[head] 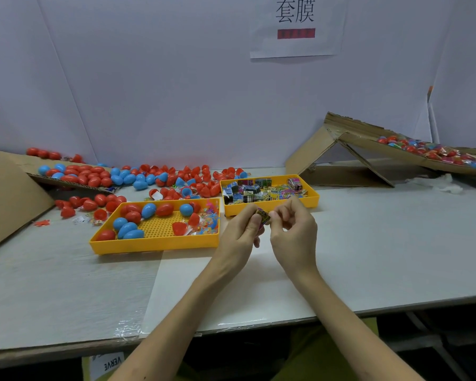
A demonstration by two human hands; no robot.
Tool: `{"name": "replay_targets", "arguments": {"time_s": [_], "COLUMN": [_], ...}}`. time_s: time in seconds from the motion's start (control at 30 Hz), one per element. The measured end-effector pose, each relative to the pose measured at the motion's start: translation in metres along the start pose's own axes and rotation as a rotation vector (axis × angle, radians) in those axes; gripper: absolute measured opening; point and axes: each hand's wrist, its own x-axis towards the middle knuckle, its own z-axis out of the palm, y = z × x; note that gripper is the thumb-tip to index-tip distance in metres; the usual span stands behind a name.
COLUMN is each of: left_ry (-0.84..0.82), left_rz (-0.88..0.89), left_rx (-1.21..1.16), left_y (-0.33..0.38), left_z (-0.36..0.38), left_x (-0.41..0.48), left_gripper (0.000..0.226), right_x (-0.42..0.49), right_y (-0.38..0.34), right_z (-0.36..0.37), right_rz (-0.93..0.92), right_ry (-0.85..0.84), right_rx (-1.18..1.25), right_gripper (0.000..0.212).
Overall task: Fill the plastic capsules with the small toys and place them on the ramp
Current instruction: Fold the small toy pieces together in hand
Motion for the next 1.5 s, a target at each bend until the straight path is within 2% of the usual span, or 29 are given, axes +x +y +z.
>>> {"name": "replay_targets", "arguments": {"time_s": [0.17, 0.33, 0.47, 0.6, 0.77, 0.87, 1.0, 1.13, 1.23, 1.5], "left_ry": [-0.027, -0.159, -0.238, -0.280, -0.304, -0.269, -0.104, 0.032, 0.116, 0.127], "left_rz": [0.166, 0.077, 0.028, 0.038, 0.022, 0.051, 0.136, 0.206, 0.206, 0.186], "left_rx": [0.168, 0.124, 0.153, 0.204, 0.193, 0.229, 0.297, 0.377, 0.387, 0.299], "left_y": [-0.001, -0.009, -0.010, -0.009, -0.007, -0.008, -0.007, -0.007, -0.005, 0.002], "left_z": [0.000, -0.005, -0.007, -0.009, -0.008, -0.009, -0.007, -0.005, -0.005, -0.004], "left_x": [-0.004, -0.003, -0.004, -0.004, -0.004, -0.004, -0.003, -0.004, -0.004, -0.005], "left_gripper": [0.025, 0.018, 0.037, 0.040, 0.035, 0.032, 0.026, 0.022, 0.018, 0.025], "right_x": [0.004, 0.008, 0.011, 0.010, 0.009, 0.009, 0.010, 0.009, 0.008, 0.004], "right_y": [0.003, 0.008, 0.012, 0.014, 0.015, 0.013, 0.009, 0.009, 0.008, -0.001], "right_z": [-0.009, -0.013, -0.016, -0.016, -0.017, -0.016, -0.015, -0.016, -0.014, -0.011], "right_rz": [0.015, 0.071, 0.109, 0.115, 0.070, 0.110, 0.240, 0.377, 0.402, 0.413], "right_ry": [-0.039, -0.170, -0.253, -0.271, -0.208, -0.238, -0.252, -0.318, -0.356, -0.402], "right_rx": [0.130, 0.211, 0.231, 0.226, 0.206, 0.202, 0.249, 0.350, 0.364, 0.396], "right_gripper": [0.034, 0.031, 0.039, 0.040, 0.016, 0.020, 0.038, 0.039, 0.039, 0.040]}}
